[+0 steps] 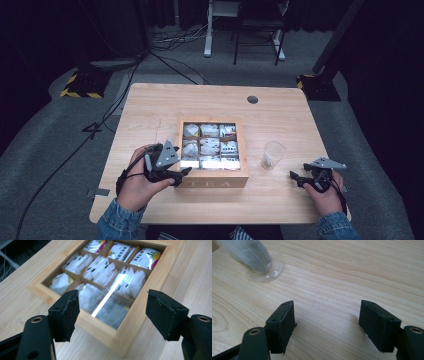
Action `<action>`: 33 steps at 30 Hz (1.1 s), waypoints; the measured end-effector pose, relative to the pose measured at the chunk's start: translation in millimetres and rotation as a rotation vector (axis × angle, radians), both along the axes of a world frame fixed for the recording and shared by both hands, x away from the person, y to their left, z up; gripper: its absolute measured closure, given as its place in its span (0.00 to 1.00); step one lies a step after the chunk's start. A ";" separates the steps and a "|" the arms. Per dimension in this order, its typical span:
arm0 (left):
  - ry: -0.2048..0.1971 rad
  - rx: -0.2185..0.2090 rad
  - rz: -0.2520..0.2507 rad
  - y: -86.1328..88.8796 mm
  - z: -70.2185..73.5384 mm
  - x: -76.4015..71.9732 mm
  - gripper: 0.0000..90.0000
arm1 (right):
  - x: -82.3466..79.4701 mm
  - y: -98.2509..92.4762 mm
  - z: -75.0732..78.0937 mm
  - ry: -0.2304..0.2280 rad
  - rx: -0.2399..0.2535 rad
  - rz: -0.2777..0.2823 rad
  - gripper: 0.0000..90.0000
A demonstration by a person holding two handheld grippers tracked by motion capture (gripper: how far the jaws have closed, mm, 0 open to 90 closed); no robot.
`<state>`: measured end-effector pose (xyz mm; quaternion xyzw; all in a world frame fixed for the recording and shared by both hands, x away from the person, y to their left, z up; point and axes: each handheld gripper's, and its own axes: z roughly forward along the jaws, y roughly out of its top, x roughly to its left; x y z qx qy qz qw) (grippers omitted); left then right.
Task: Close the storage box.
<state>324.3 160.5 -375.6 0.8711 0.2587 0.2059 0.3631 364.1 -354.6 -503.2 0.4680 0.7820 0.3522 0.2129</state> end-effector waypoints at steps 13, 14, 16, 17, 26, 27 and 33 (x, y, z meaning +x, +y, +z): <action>0.046 0.008 0.178 49.1 -5.3 13.6 0.30 | 1.5 0.9 -0.2 -0.003 -0.002 -0.002 0.31; 0.050 0.008 0.192 52.7 -6.3 15.0 0.30 | 1.6 0.9 -0.2 -0.003 -0.002 -0.001 0.31; 0.059 0.006 0.215 59.1 -9.1 18.1 0.30 | 1.5 0.9 -0.2 -0.003 -0.001 -0.002 0.31; 0.064 0.005 0.229 62.7 -11.1 20.2 0.30 | 1.5 0.9 -0.2 -0.002 -0.001 -0.002 0.31; 0.124 0.002 0.314 79.7 -27.7 33.8 0.30 | 1.6 1.1 -0.2 -0.002 -0.001 -0.006 0.31; 0.124 0.002 0.314 79.7 -27.7 33.8 0.30 | 1.6 1.1 -0.2 -0.002 -0.001 -0.006 0.31; 0.182 0.012 0.363 94.4 -49.1 46.5 0.30 | 1.6 1.1 -0.2 -0.003 -0.001 -0.006 0.31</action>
